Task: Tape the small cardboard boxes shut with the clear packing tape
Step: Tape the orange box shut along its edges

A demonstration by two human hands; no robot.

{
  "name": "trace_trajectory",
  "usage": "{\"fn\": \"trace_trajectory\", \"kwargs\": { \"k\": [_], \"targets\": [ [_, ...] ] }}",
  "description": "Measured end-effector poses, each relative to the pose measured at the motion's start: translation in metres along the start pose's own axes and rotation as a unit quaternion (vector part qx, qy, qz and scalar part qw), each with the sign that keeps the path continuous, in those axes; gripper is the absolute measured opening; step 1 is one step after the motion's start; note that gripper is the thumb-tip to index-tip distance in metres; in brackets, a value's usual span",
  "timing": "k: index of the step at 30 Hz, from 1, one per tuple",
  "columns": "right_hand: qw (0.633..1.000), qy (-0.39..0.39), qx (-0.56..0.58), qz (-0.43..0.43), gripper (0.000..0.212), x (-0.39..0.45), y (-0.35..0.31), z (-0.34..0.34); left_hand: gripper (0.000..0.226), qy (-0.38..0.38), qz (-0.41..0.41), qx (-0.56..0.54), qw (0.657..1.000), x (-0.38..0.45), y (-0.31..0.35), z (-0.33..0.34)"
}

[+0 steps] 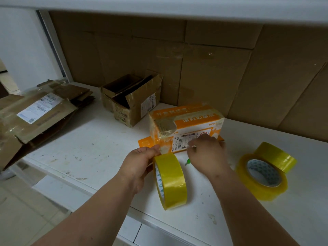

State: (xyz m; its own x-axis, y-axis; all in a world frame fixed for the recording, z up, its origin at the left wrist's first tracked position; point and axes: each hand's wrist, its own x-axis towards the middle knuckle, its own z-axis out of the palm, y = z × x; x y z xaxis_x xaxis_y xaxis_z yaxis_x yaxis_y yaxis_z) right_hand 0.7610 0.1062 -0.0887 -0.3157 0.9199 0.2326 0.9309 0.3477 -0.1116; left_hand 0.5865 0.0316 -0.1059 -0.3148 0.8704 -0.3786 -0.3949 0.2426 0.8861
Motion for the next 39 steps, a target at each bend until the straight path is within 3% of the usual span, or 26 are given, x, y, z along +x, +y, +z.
{"fn": "trace_trajectory", "kwargs": {
  "k": [1,3,4,5,7,9,11,13,21,28,34,39],
  "targets": [
    [0.996,0.005,0.090,0.017,0.026,0.003,-0.005,-0.009,0.015,-0.001,-0.002,-0.001,1.000,0.000,0.000,0.000],
    [0.943,-0.087,0.317,0.059,0.034,0.007,-0.017,-0.022,0.017,-0.003,-0.005,-0.003,1.000,-0.001,0.001,0.000],
    [0.914,-0.116,0.383,0.069,0.033,0.008,-0.023,-0.023,0.017,-0.004,-0.005,-0.002,1.000,-0.001,0.002,0.000],
    [0.914,-0.107,0.386,0.062,0.028,0.008,-0.028,-0.021,0.017,-0.007,-0.005,-0.001,1.000,-0.002,0.003,-0.001],
    [0.943,0.023,0.329,0.044,0.019,0.009,-0.034,-0.012,0.017,-0.014,-0.004,0.002,1.000,-0.002,0.004,-0.002],
    [0.950,0.123,0.287,0.012,0.037,0.013,-0.040,-0.010,0.015,-0.017,-0.005,0.001,1.000,-0.001,0.005,-0.003],
    [0.970,0.100,0.217,-0.035,0.063,0.022,-0.042,-0.013,0.009,-0.018,-0.008,0.000,1.000,-0.001,0.005,-0.003],
    [0.987,0.048,0.135,-0.077,0.076,0.031,-0.041,-0.013,0.008,-0.021,-0.009,0.000,1.000,0.000,0.005,-0.002],
    [0.990,0.032,0.065,-0.120,0.071,0.046,-0.037,-0.001,0.039,-0.034,-0.015,0.003,0.999,-0.002,0.008,-0.006],
    [0.991,0.028,0.104,-0.074,0.069,0.045,-0.040,-0.008,0.010,-0.031,0.010,0.019,0.999,-0.003,0.006,-0.004],
    [0.992,0.014,0.085,-0.089,0.068,0.051,-0.041,-0.010,0.016,-0.009,0.093,0.050,0.994,-0.011,0.007,-0.013],
    [0.991,0.022,0.108,-0.069,0.063,0.047,-0.040,-0.009,0.009,-0.036,0.118,0.017,0.992,-0.015,0.021,-0.026]
  ]
}}
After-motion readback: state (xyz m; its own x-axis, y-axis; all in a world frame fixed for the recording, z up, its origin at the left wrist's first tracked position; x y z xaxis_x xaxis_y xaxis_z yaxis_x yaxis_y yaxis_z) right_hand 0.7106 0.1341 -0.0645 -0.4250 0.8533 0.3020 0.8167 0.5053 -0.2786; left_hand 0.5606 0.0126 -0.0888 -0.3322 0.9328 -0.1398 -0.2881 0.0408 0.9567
